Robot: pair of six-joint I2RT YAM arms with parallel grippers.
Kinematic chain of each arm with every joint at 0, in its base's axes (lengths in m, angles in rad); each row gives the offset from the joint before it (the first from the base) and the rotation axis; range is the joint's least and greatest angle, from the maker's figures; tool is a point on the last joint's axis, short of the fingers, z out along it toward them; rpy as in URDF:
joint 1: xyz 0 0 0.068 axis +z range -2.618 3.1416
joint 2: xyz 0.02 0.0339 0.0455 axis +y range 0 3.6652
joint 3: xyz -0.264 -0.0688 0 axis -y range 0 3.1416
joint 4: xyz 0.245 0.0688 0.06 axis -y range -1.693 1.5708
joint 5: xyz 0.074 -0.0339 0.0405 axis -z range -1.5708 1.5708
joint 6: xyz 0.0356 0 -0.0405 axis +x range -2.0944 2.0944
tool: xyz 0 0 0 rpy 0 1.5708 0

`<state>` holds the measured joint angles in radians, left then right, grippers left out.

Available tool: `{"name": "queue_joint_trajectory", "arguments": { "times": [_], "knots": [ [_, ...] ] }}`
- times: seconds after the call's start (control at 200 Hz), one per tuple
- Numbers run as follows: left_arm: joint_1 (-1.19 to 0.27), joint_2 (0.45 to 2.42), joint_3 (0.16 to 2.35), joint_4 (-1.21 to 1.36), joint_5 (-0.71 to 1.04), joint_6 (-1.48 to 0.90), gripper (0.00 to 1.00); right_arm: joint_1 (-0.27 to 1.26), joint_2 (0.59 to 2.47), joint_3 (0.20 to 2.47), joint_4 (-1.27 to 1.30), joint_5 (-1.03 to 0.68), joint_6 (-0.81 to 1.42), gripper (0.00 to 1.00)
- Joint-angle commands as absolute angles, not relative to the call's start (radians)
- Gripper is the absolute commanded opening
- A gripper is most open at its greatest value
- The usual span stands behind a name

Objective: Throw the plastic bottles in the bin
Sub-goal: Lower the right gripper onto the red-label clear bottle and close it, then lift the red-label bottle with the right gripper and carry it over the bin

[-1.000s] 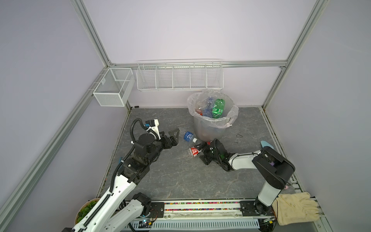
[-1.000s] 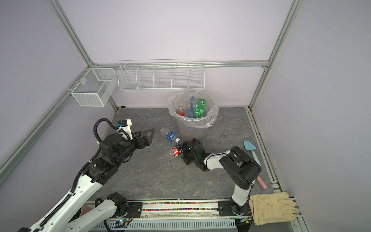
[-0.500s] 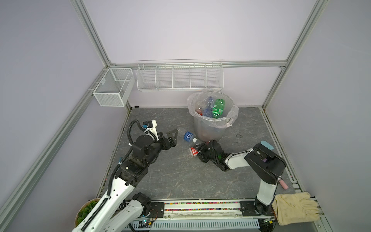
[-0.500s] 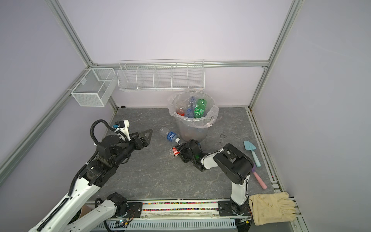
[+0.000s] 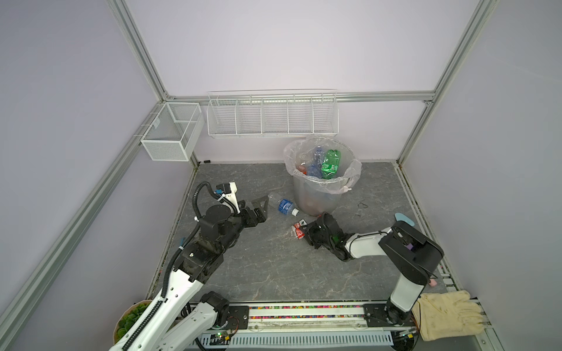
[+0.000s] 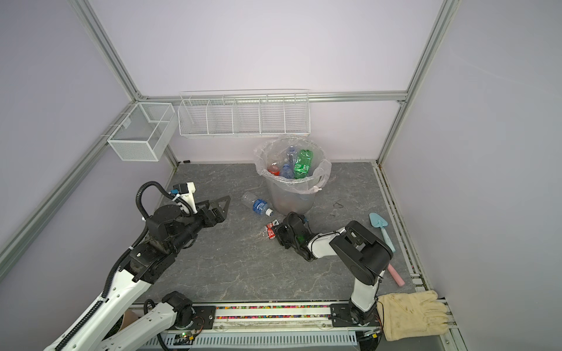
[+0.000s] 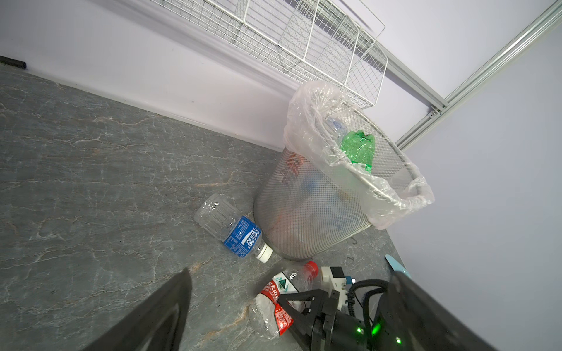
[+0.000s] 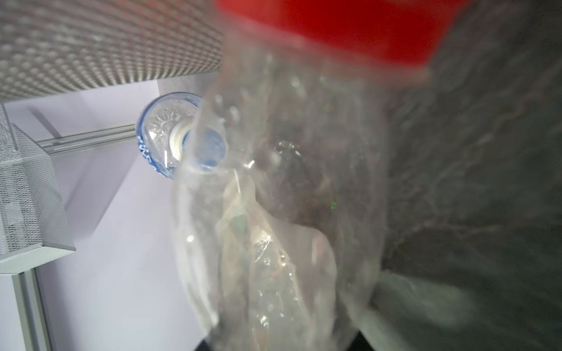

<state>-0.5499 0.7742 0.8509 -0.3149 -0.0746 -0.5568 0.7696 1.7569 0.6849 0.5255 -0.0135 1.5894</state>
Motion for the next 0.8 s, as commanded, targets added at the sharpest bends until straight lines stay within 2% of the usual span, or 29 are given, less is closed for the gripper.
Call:
{"name": "queue_joint_trajectory", "arguments": {
  "times": [0.0,0.3,0.46,0.795],
  "knots": [
    [-0.545,0.765,0.858,-0.319,-0.086,-0.546,1.00,0.775,1.677,0.673,0.382,0.032,1.576,0.17],
    [-0.545,0.781,0.856,-0.300,-0.078,-0.549,1.00,0.843,1.346,0.751,0.035,0.280,1.302,0.16],
    [-0.545,0.782,0.860,-0.295,-0.078,-0.549,1.00,0.929,1.223,0.872,-0.141,0.475,1.057,0.16],
    [-0.545,0.791,0.859,-0.282,-0.069,-0.554,1.00,1.172,1.026,0.996,-0.186,0.929,0.660,0.16]
  ]
}}
